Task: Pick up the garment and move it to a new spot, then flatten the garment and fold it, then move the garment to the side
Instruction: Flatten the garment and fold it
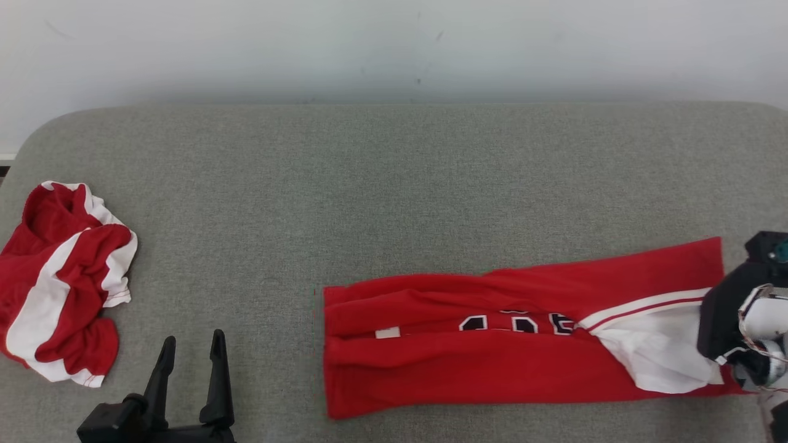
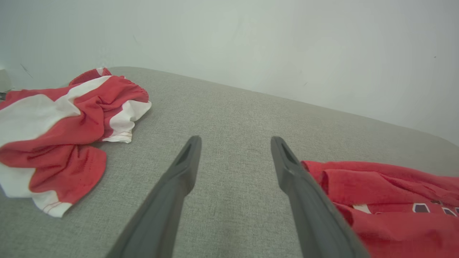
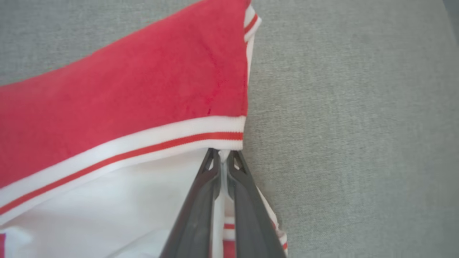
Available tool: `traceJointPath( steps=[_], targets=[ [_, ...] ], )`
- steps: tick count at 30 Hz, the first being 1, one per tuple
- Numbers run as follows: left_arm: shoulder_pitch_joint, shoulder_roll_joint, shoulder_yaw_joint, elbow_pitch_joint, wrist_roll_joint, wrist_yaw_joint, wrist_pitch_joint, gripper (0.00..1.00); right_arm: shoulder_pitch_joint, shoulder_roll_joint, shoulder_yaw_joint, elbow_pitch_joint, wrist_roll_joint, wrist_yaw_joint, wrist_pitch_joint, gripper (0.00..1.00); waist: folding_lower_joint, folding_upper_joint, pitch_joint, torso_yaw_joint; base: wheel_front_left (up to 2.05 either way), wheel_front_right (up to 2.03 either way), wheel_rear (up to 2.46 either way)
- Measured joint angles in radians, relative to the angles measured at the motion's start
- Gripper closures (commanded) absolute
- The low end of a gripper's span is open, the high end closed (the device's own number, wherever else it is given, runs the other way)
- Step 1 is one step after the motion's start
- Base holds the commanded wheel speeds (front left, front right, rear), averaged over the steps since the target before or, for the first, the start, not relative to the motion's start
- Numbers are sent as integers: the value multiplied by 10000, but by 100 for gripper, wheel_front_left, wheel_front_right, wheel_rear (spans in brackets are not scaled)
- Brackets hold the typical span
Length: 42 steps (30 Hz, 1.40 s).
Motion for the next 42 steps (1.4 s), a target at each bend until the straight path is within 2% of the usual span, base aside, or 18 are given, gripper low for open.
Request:
traceJointPath(
  steps=[4, 7, 11, 14, 19, 22, 27, 30, 36, 42],
  targets=[
    [-8, 0, 12, 6, 0, -10, 0, 0, 244, -594, -980, -159, -192, 0, 153, 100, 0, 0, 49, -165, 0, 0, 0],
    [-11, -2, 42, 21, 0, -17, 0, 0, 513, -771, -1547, -385, -382, 0, 153, 100, 1, 0, 32, -282, 0, 0, 0],
    [-10, -2, 88, 75, 13, -84, 0, 0, 759, -809, -1919, -861, -704, 0, 102, 100, 0, 0, -53, -430, 0, 0, 0],
    [-5, 0, 104, 142, 58, -98, 0, 0, 848, -554, -1919, -1275, -631, 0, 261, 100, 0, 0, -176, -507, 0, 0, 0],
    [62, -2, 90, 320, 88, -178, 0, 0, 997, -6, -362, -2316, 236, 0, 1267, 100, 0, 0, -473, -578, 0, 0, 0],
    [216, -4, 127, 403, 88, -190, 2, 0, 1022, 454, 619, -3145, 1409, 0, 1958, 100, 0, 0, -700, -602, 0, 0, 0],
    [412, -4, 159, 468, 52, -219, 2, 0, 1240, 405, 2529, -4067, 2295, 0, 2694, 100, -3, 0, -1086, -584, 0, 0, 0],
    [453, -2, 161, 464, 0, -215, 2, 0, 1222, 456, 3101, -4226, 2500, 0, 2711, 100, -3, -1, -1193, -543, 0, 0, 0],
    [466, 0, 81, 435, -132, -201, 0, 0, 692, 978, 4196, -3599, 2746, 0, 2420, 100, -2, -1, -1230, -285, 0, 0, 0],
    [412, -2, -203, 420, -203, -169, 2, 0, -110, 1639, 4575, -2188, 2619, -2, 1816, 100, -2, 0, -1041, 55, 0, 0, 0]
  ],
)
